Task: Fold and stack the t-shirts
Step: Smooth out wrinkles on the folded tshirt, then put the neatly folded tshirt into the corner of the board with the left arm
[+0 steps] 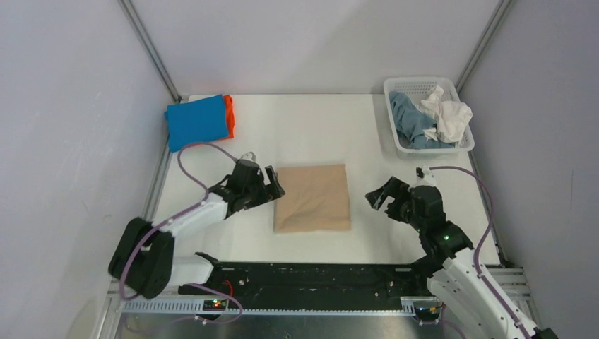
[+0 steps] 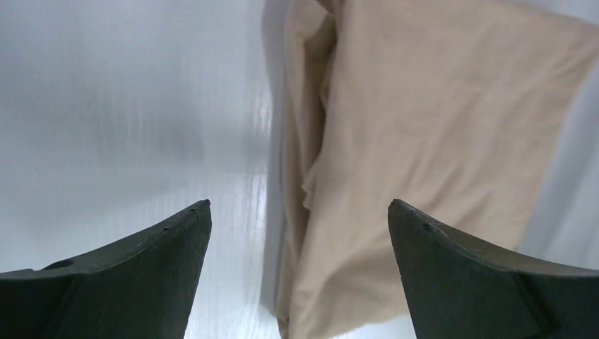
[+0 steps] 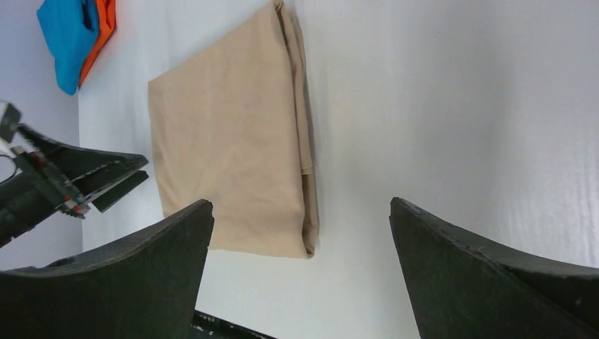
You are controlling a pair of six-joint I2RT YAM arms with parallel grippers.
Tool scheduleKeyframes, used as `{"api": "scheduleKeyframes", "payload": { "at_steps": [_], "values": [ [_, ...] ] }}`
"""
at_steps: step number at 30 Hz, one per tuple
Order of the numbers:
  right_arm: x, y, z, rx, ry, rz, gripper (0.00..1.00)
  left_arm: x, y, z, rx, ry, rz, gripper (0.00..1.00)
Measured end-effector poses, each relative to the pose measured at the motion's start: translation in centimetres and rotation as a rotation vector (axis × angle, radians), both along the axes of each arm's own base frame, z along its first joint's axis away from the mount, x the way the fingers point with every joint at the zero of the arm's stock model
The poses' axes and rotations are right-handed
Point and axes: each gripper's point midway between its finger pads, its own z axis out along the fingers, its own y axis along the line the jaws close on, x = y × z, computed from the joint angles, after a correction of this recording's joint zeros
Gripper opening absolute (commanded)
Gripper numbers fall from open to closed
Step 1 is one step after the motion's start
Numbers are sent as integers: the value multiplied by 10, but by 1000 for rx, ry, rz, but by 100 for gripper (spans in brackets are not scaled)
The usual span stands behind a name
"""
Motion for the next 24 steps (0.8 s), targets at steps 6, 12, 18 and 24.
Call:
{"api": "scheduleKeyframes", "payload": {
  "at_steps": [6,12,18,24],
  "values": [
    [-8,-15,-7,-41,25,-33,99,11,-8,-38,72,145,-29,84],
    [-11,-23,-18,-83,66,-49,100,25,-54,-42,83,146,-116,49],
    [-9,-30,-20,-112,62,-55,99,35,-95,-48,116,127,-123,1],
    [-7,-35,-23,-146,57,-58,99,44,-87,-42,289,104,-62,0]
  ]
}}
